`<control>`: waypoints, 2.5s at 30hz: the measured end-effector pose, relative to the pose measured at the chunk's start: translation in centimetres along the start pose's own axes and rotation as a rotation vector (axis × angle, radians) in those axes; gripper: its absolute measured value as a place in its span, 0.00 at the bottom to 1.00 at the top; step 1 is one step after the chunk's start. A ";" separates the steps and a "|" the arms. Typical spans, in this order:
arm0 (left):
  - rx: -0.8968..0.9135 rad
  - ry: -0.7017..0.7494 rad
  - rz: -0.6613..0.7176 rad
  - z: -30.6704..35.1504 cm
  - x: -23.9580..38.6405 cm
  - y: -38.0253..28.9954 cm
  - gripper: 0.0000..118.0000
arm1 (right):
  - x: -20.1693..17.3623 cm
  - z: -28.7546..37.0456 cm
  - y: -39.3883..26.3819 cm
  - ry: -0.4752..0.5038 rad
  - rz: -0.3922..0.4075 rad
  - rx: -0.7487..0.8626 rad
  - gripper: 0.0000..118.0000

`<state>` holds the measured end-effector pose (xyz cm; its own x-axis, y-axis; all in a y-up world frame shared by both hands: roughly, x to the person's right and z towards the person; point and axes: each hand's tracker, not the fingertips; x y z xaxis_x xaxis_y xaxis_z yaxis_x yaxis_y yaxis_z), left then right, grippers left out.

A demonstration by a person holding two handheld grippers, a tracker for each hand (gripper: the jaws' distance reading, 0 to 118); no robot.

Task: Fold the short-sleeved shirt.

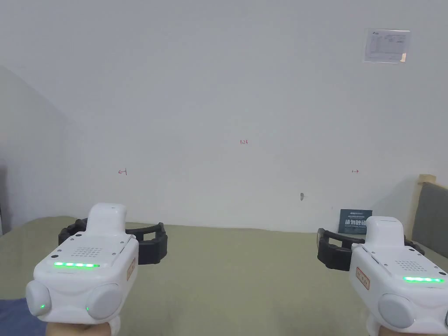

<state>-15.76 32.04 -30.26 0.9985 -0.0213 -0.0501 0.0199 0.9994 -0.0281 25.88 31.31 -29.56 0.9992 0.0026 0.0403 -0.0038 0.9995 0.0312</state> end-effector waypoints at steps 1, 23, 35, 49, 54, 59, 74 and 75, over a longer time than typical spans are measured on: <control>-0.003 0.000 -0.001 -0.1 0.0 0.0 1.00 | 0.0 0.0 0.0 0.002 -0.004 -0.002 1.00; -0.007 0.014 -0.001 0.1 -0.1 -0.2 1.00 | 0.5 -0.8 -0.2 -0.015 0.010 -0.031 1.00; -0.014 0.019 0.000 -0.3 0.1 -0.1 1.00 | 0.2 -0.7 0.4 -0.005 0.035 -0.027 1.00; -0.030 0.021 0.045 -0.7 -0.2 0.2 1.00 | -0.3 -0.9 0.7 0.007 0.068 -0.041 1.00; -0.033 0.021 0.027 -0.8 -0.2 0.1 1.00 | -0.2 -0.7 0.6 -0.002 0.062 -0.049 1.00; -0.037 0.022 0.019 -0.7 -0.2 -0.1 1.00 | -0.1 -0.5 0.3 0.001 0.054 -0.047 1.00; -0.006 0.035 0.026 -0.1 0.0 -0.8 1.00 | 0.5 -0.1 -0.3 0.004 -0.020 -0.062 1.00; -0.005 0.034 0.027 0.0 0.0 -1.0 1.00 | 0.9 -0.4 -0.6 0.000 -0.019 -0.060 1.00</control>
<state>-15.77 31.06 -30.25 0.9964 0.0048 -0.0850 -0.0075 0.9995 -0.0315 26.79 30.71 -29.91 0.9991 -0.0169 0.0401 0.0180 0.9994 -0.0281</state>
